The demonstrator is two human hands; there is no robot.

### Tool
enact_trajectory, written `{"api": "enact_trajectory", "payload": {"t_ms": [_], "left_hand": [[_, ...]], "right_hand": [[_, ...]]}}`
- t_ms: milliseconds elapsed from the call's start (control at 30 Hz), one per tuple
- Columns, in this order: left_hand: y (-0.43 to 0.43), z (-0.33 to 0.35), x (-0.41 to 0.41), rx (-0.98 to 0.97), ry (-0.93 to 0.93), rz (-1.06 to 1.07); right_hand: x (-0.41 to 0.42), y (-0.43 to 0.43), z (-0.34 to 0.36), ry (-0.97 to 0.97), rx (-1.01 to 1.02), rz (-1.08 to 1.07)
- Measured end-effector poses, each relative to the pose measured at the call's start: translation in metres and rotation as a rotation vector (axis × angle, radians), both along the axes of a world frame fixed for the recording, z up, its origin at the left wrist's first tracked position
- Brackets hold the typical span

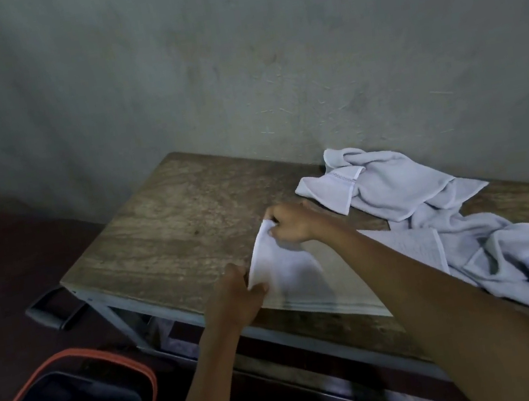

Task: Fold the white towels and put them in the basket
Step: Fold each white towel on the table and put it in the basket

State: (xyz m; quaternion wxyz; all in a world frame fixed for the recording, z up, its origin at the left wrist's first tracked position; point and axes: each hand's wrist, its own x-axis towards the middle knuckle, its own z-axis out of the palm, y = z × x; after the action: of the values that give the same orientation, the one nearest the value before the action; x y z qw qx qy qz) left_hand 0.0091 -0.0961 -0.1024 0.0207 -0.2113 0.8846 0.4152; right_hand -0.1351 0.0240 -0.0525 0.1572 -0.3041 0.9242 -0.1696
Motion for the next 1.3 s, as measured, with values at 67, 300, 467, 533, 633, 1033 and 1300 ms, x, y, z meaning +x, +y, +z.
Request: {"api": "enact_trajectory", "payload": {"t_ms": [67,300,467,533,633,1033,1300], "left_hand": [[-0.004,-0.002,0.000,0.036,0.001,-0.021],[0.006,0.017,0.017,0.078,0.219,0.036],[0.042,0.037,0.033,0.216,0.442,0.129],[0.065,0.045,0.038,0.245,0.536,0.117],[0.103,0.053,0.044,0.241,0.670,0.034],[0.215,0.020,0.009,-0.243,0.756,-0.395],[0.231,-0.001,-0.003,-0.453,0.679,-0.516]], "right_hand": [[0.002,0.007,0.011,-0.049,-0.089,-0.001],[0.014,0.038,0.047,-0.003,-0.279,-0.063],[0.036,0.076,0.067,-0.319,-0.525,-0.185],[0.041,0.091,0.075,-0.324,-0.562,-0.209],[0.044,0.122,0.083,-0.257,-0.524,-0.291],[0.032,0.230,0.034,-0.096,-0.417,-0.567],[0.019,0.239,-0.003,0.041,-0.250,-0.546]]}}
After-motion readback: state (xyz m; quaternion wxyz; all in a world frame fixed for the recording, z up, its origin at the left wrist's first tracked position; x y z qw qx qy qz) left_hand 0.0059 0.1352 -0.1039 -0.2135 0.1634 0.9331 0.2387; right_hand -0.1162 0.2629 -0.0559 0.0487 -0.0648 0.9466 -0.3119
